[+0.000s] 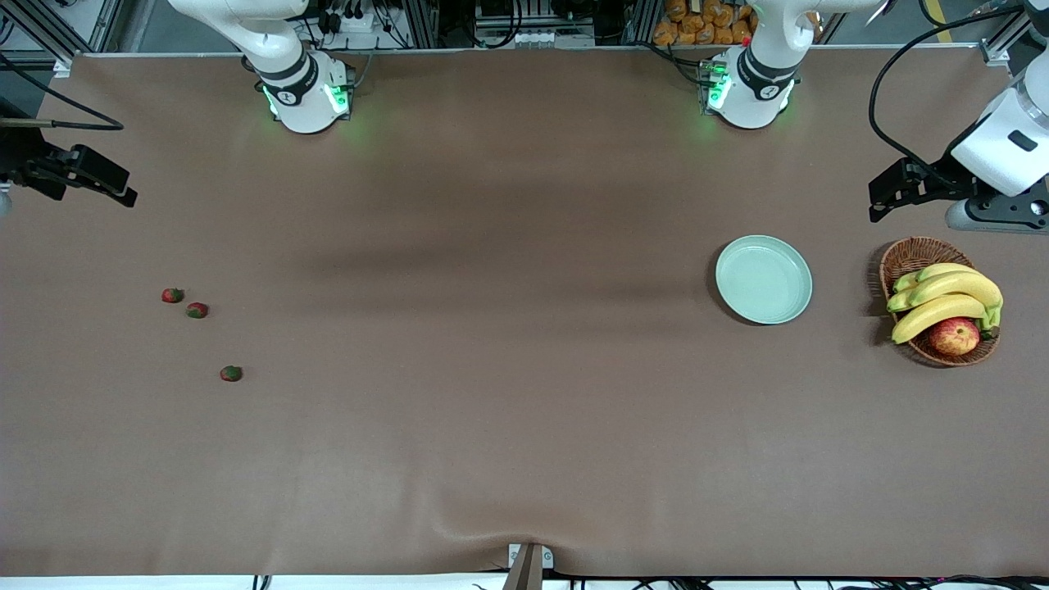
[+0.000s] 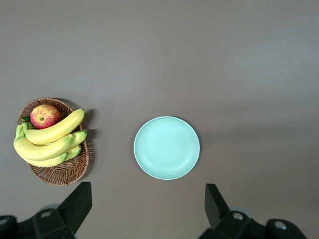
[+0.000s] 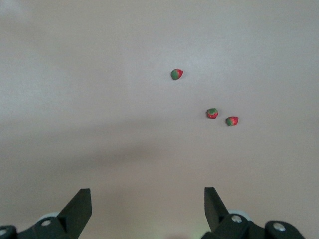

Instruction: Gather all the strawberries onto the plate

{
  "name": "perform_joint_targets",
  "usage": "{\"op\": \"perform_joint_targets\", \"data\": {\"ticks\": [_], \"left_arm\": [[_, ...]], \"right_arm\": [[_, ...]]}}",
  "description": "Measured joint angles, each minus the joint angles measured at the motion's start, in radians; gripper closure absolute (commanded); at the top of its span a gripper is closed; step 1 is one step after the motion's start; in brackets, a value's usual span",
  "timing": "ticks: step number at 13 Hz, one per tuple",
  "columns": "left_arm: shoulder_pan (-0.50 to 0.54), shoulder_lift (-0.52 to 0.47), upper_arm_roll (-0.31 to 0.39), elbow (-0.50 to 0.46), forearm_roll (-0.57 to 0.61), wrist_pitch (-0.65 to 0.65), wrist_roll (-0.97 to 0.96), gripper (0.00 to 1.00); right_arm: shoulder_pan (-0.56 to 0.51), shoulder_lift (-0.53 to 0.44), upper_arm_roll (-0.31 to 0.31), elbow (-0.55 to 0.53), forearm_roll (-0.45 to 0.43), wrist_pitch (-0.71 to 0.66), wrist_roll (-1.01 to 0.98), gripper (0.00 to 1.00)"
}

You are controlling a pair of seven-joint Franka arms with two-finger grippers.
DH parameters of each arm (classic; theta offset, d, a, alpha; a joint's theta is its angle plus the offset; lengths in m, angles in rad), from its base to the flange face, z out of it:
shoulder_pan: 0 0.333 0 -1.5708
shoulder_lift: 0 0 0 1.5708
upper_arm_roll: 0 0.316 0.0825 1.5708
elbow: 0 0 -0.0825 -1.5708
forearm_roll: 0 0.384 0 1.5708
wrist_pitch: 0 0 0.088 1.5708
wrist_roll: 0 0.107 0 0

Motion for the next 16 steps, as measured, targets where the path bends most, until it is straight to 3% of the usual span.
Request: {"op": "perform_joint_targets", "data": {"ticks": [9, 16], "left_arm": [[0.001, 0.000, 0.006, 0.000, 0.000, 0.000, 0.000, 0.00], [0.001, 0.000, 0.006, 0.004, 0.000, 0.000, 0.001, 0.00]], "right_arm": [[-0.012, 0.084, -0.006, -0.001, 0.000, 0.232, 0.000, 0.00], [-0.017, 0.299, -0.007, -0.002, -0.015, 0.281, -0.009, 0.00]]}}
